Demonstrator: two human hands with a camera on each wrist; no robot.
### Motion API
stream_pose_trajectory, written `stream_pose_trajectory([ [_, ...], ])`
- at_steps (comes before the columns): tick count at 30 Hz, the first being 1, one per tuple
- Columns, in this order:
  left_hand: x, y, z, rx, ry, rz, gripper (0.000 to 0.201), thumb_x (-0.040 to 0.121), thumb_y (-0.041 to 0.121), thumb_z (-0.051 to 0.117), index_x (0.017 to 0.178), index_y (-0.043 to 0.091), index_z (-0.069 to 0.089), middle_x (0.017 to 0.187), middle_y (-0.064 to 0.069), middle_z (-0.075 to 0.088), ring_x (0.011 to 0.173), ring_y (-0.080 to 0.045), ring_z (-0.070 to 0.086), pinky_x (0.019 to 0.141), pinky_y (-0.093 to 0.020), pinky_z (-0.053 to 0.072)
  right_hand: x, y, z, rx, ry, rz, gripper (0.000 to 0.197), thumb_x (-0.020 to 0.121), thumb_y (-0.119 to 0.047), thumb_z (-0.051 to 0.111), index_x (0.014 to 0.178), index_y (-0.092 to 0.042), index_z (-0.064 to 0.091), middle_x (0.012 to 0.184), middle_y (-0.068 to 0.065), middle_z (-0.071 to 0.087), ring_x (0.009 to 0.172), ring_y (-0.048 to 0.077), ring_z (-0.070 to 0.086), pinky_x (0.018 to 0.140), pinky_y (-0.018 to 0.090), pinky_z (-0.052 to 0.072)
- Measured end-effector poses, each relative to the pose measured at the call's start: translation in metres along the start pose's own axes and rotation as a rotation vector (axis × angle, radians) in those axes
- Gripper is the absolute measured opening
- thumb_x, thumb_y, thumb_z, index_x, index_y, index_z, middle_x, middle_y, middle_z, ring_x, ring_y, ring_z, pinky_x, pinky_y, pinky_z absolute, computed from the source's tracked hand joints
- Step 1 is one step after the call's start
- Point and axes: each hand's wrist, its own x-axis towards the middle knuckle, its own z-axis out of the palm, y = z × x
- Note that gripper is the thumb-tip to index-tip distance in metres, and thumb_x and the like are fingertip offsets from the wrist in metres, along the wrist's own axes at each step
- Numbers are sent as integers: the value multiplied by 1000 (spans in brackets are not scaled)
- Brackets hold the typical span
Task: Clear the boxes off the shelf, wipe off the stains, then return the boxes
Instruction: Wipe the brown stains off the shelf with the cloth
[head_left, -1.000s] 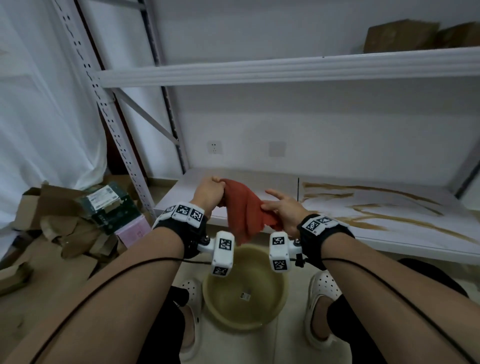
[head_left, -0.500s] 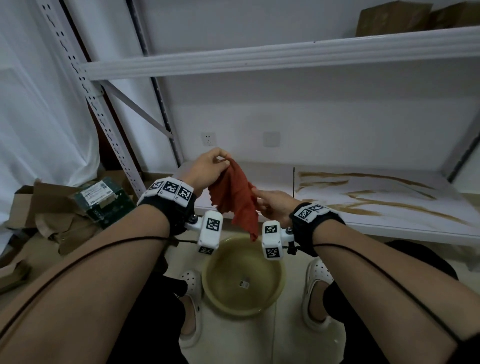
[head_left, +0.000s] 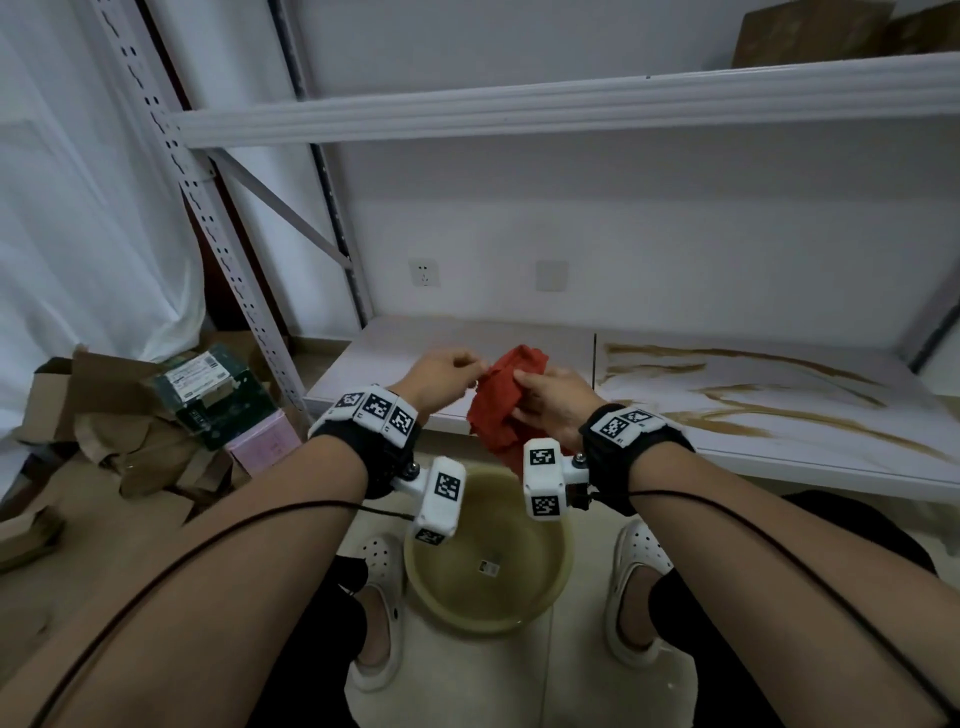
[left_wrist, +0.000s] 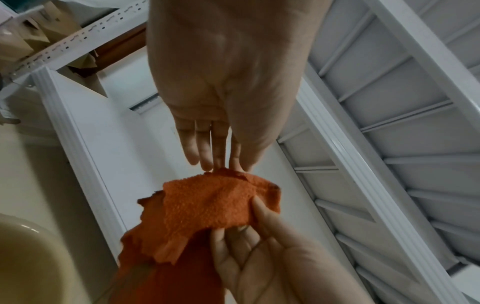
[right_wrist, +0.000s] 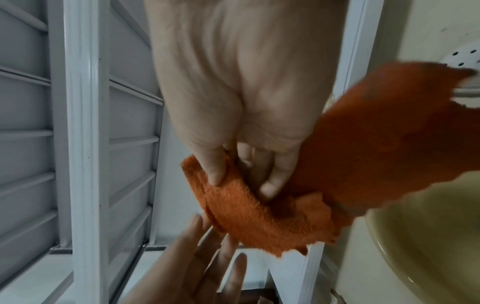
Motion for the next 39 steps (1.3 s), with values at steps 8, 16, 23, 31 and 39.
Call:
stream_pose_trajectory([
  [8,-1,0,19,36,-133,25,16,82,14,72,75,18,58,72,2,59,67,-9,54,70,-20,45,5,11,-8,-207,165,-128,23,81,-26,72,70,-16,54,74,10,64,68,24,60,77,40,52],
  [16,-2,4,1,-476,-120,-121,15,93,4,55,79,9,55,81,-8,62,71,-14,62,68,-21,56,5,7,-12,-262,151,-181,30,94,-17,56,66,-14,47,60,6,48,51,13,47,51,22,42],
  [23,1,6,8,-501,-96,-110,21,88,5,63,71,14,54,57,4,65,53,-4,62,52,-14,52,6,15,-5,-225,-47,-134,29,95,-36,52,79,-12,55,51,-7,62,53,5,60,57,18,48],
  [31,8,7,6,-658,-49,-150,22,92,4,57,72,11,49,74,-8,64,66,-15,65,65,-21,58,2,11,-14,-298,-187,-145,6,89,-13,62,91,-7,62,86,9,66,76,16,63,74,22,52],
  [39,11,-14,-19,-416,181,-188,31,99,9,41,69,15,44,59,-5,53,51,-16,53,50,-25,49,26,15,-26,-531,203,-184,27,95,-21,47,68,-21,51,66,1,50,61,17,47,66,31,42],
])
